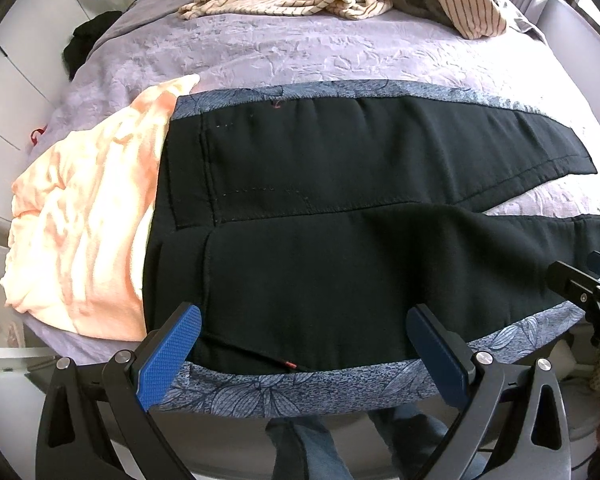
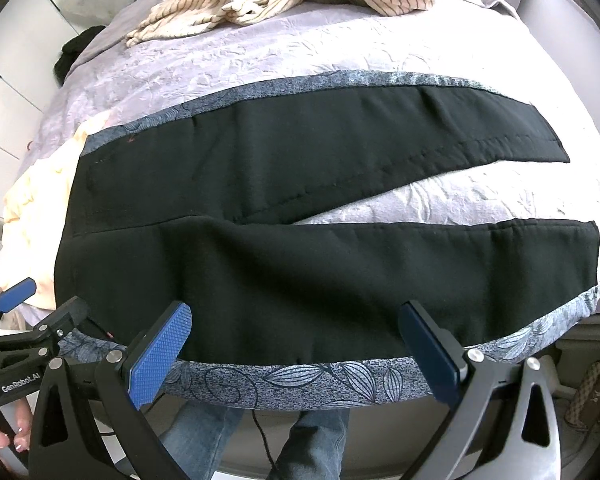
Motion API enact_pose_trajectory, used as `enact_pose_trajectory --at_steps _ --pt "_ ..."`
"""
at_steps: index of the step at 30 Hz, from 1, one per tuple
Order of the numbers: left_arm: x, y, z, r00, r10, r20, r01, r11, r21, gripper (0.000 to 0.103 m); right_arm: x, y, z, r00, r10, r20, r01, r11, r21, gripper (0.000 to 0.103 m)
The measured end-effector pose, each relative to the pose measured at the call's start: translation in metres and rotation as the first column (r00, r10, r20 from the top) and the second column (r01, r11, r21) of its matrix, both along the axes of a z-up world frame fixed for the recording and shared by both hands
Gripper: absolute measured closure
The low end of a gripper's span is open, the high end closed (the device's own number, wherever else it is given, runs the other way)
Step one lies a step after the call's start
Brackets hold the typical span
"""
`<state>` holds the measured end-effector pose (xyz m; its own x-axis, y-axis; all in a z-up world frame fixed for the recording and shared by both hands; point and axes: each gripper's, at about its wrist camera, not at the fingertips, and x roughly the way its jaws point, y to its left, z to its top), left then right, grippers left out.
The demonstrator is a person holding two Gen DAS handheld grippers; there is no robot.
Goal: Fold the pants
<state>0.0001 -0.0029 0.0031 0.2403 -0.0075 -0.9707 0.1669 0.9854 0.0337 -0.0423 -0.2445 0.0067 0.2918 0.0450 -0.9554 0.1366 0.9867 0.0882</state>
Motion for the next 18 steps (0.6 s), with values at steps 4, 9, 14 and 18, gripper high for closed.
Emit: enact_pose_trajectory --at_steps 4,9,14,18 --pt "0.0011 -0.0001 0.0015 1.0 0.002 0.002 -0.002 1.0 0.001 0.0 0.0001 -0.0007 0.0002 1.0 0.002 0.001 -0.002 1.0 -0.01 0.0" --pt "0.0023 0.0003 0.0018 1.0 0.0 0.001 0.0 1.0 0.0 0.0 0.0008 -0.0016 0.0006 1.0 0.004 0.003 -0.004 1.0 -0.022 0.0" --pt "0.0023 0.0001 0.0018 1.0 0.0 0.002 0.0 1.0 0.001 0.0 0.0025 -0.0004 0.001 1.0 0.014 0.004 -0.014 0.999 -0.043 0.0" --pt "0.0037 0.0003 0.0025 1.0 0.0 0.003 0.0 1.0 0.003 0.0 0.0031 -0.0006 0.0004 1.0 0.014 0.003 -0.014 0.999 -0.042 0.0"
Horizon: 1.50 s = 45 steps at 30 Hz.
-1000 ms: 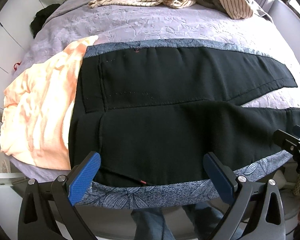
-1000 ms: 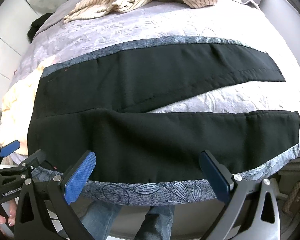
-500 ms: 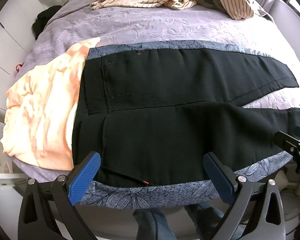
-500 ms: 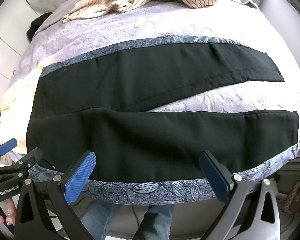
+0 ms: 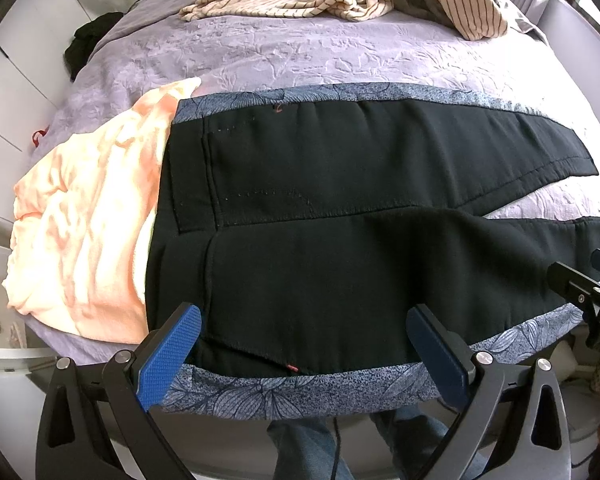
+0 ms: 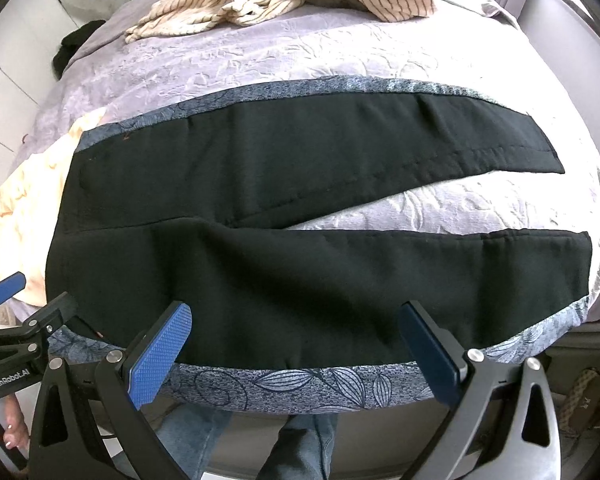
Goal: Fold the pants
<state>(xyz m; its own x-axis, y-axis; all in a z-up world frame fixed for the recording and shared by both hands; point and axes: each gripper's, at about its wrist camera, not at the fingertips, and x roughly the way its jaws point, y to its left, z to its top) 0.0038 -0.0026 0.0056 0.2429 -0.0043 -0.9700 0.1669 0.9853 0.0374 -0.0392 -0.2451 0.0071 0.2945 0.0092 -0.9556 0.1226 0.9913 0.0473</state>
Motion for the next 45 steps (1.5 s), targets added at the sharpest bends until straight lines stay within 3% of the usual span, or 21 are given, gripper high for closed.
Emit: enact_pose_trajectory --at_steps 45 --pt "0.0027 -0.0055 0.0048 1.0 -0.022 0.009 0.021 0.999 0.04 0.0 0.001 -0.0021 -0.0047 1.0 -0.002 -0.001 0.002 1.0 0.003 0.0"
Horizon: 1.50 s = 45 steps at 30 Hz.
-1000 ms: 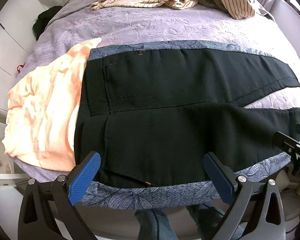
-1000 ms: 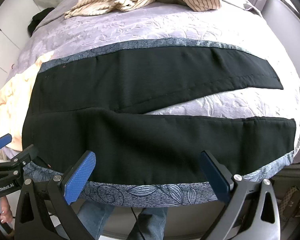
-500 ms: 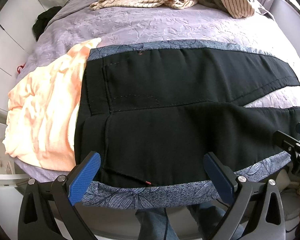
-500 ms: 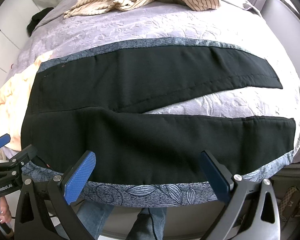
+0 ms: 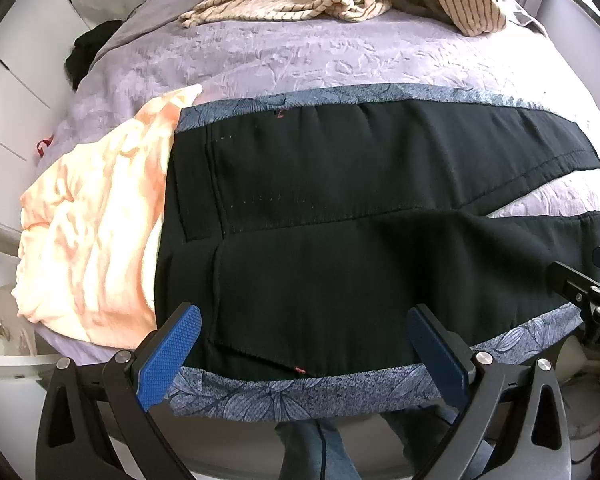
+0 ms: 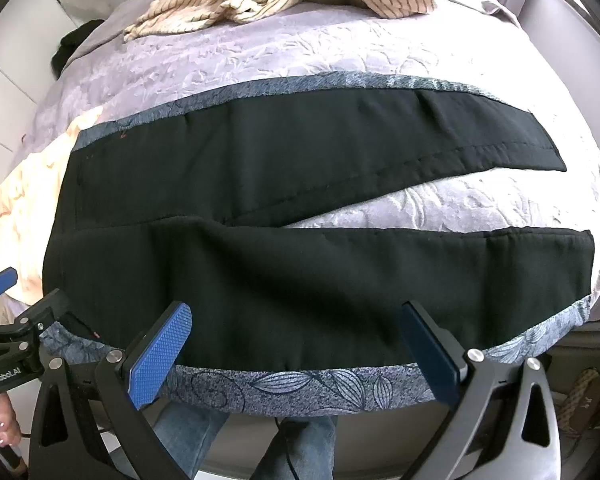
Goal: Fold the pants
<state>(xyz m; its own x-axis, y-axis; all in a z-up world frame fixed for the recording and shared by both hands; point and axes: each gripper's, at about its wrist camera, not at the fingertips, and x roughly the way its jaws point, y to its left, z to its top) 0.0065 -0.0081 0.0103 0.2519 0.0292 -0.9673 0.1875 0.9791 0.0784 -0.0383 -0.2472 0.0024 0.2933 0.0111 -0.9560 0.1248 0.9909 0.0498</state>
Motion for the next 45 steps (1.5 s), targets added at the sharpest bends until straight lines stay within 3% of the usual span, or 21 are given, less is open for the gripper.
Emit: enact_pose_trajectory --at_steps 9,16,22,26,29,31,32,33,34,36,39,41,43,45 --pt "-0.002 -0.017 0.007 1.0 0.006 0.019 -0.007 1.0 0.021 0.0 0.0 -0.012 0.001 1.0 0.015 0.01 -0.016 1.0 0.017 0.0" --pt "-0.018 -0.032 0.014 0.996 0.075 0.042 -0.076 0.997 0.027 0.0 -0.007 -0.035 0.003 0.998 0.064 0.024 -0.064 0.997 0.043 0.0" --pt "-0.034 -0.024 0.012 0.982 0.185 0.038 -0.186 0.983 -0.002 0.0 -0.014 -0.054 0.001 0.992 0.124 0.019 -0.125 0.99 0.058 0.0" --pt "-0.039 -0.011 0.007 0.977 0.211 0.024 -0.21 0.977 -0.018 0.0 -0.014 -0.055 -0.001 0.989 0.144 0.018 -0.145 0.986 0.087 0.0" --pt "-0.043 0.006 0.005 0.977 0.21 0.025 -0.207 0.974 -0.095 0.0 -0.015 -0.05 -0.003 0.987 0.155 0.035 -0.159 0.973 0.166 0.0" --pt "-0.049 0.022 0.004 0.98 0.197 0.034 -0.187 0.963 -0.193 0.0 -0.017 -0.046 -0.008 0.986 0.163 0.044 -0.169 0.937 0.306 0.0" --pt "-0.053 0.029 0.001 0.982 0.187 0.034 -0.174 0.956 -0.236 0.0 -0.021 -0.043 -0.016 0.983 0.178 0.042 -0.177 0.871 0.459 0.0" --pt "-0.058 0.038 -0.004 0.984 0.176 0.025 -0.162 0.947 -0.278 0.0 -0.025 -0.042 -0.021 0.982 0.184 0.037 -0.175 0.826 0.536 0.001" --pt "-0.064 0.046 -0.01 0.986 0.167 0.012 -0.155 0.94 -0.304 0.0 -0.034 -0.037 -0.035 0.981 0.194 0.014 -0.155 0.737 0.658 0.003" --pt "-0.079 0.065 -0.029 0.988 0.154 -0.026 -0.153 0.921 -0.358 0.0 -0.05 -0.027 -0.066 0.975 0.215 -0.057 -0.094 0.629 0.772 0.004" --pt "-0.098 0.088 -0.063 0.983 0.157 -0.095 -0.183 0.89 -0.418 0.0 -0.074 -0.013 -0.11 0.963 0.233 -0.138 -0.034 0.608 0.793 0.013" --pt "-0.105 0.103 -0.091 0.972 0.178 -0.151 -0.227 0.866 -0.445 0.0 -0.086 -0.012 -0.133 0.967 0.185 -0.174 0.022 0.621 0.783 0.013" --pt "-0.104 0.109 -0.108 0.963 0.202 -0.179 -0.264 0.84 -0.474 0.0 -0.087 -0.019 -0.148 0.979 0.108 -0.173 0.075 0.596 0.799 0.013" --pt "-0.096 0.118 -0.121 0.953 0.241 -0.183 -0.303 0.795 -0.526 0.0 -0.084 -0.027 -0.154 0.985 0.049 -0.164 0.107 0.574 0.812 0.013"
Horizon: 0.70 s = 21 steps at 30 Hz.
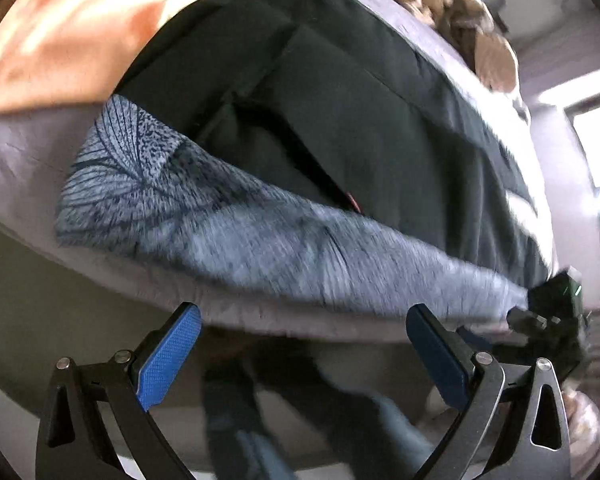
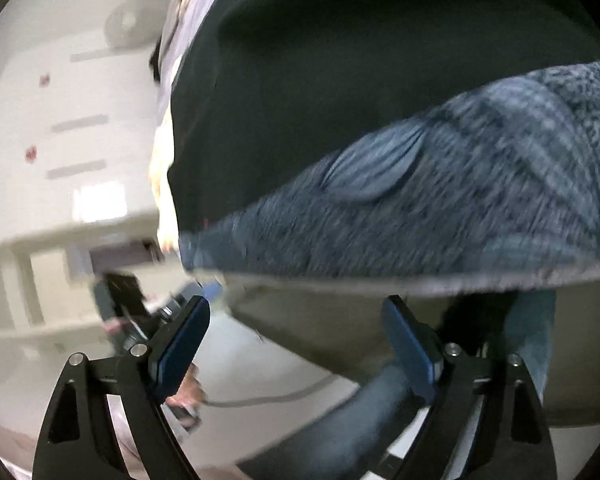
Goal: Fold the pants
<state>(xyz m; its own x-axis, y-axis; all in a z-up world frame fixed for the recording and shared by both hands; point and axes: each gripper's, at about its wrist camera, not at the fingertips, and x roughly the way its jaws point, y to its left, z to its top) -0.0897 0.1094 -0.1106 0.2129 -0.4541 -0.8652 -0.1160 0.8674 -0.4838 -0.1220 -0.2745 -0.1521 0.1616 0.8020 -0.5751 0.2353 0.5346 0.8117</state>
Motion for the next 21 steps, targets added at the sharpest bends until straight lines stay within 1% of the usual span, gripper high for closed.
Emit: enact_pose_trajectory --at_steps 2,4,6,8,9,11,12,13,14,15,16,17,18,21 --pt "0.007 0.005 -0.003 0.999 0.034 0.016 -0.034 0.999 -0.034 0.0 0.005 -0.009 -0.006 0.998 -0.057 0.0 0.057 0.998 0.029 0.013" --pt "0.015 0.01 0.002 0.997 0.072 0.033 -0.07 0.995 -0.071 0.001 0.01 -0.016 -0.005 0.994 -0.105 -0.001 0.105 0.992 0.072 0.014" --pt "0.019 0.014 0.017 0.993 0.092 0.075 -0.083 0.99 -0.116 0.001 0.013 -0.026 0.009 0.985 -0.169 0.031 0.162 0.975 0.152 0.014" --pt "0.021 0.012 0.028 0.991 0.094 0.097 -0.08 0.986 -0.144 0.002 0.015 -0.033 0.024 0.973 -0.222 0.068 0.202 0.953 0.225 0.016" --pt "0.023 0.011 0.032 0.99 0.093 0.103 -0.077 0.986 -0.145 0.006 0.016 -0.036 0.031 0.967 -0.243 0.078 0.216 0.944 0.251 0.017" --pt "0.027 0.013 0.033 0.992 0.083 0.099 -0.07 0.989 -0.127 0.016 0.016 -0.039 0.039 0.963 -0.258 0.079 0.23 0.938 0.261 0.021" --pt "0.029 0.013 0.032 0.993 0.079 0.09 -0.069 0.991 -0.115 0.031 0.016 -0.038 0.039 0.964 -0.256 0.076 0.23 0.941 0.249 0.023" --pt "0.032 0.013 0.028 0.995 0.071 0.071 -0.064 0.993 -0.102 0.051 0.018 -0.038 0.037 0.967 -0.246 0.061 0.228 0.949 0.218 0.03" --pt "0.035 0.016 0.023 0.996 0.066 0.056 -0.061 0.994 -0.096 0.06 0.018 -0.039 0.034 0.969 -0.242 0.043 0.229 0.953 0.198 0.05" --pt "0.038 0.017 0.02 0.997 0.06 0.037 -0.056 0.994 -0.099 0.073 0.018 -0.041 0.027 0.971 -0.241 0.008 0.236 0.957 0.168 0.065" --pt "0.039 0.018 0.021 0.998 0.061 0.033 -0.057 0.993 -0.108 0.077 0.014 -0.045 0.024 0.969 -0.246 -0.011 0.245 0.958 0.149 0.092" --pt "0.042 0.018 0.025 0.998 0.06 0.036 -0.056 0.993 -0.099 0.078 0.013 -0.049 0.023 0.967 -0.254 -0.022 0.255 0.957 0.141 0.092" --pt "0.044 0.018 0.032 0.997 0.054 0.046 -0.049 0.995 -0.092 0.079 0.011 -0.051 0.027 0.968 -0.25 -0.015 0.25 0.959 0.132 0.092" --pt "0.052 0.018 0.068 0.993 0.051 0.11 -0.044 0.997 -0.067 0.079 0.025 -0.048 0.057 0.974 -0.219 0.064 0.21 0.969 0.129 0.092"
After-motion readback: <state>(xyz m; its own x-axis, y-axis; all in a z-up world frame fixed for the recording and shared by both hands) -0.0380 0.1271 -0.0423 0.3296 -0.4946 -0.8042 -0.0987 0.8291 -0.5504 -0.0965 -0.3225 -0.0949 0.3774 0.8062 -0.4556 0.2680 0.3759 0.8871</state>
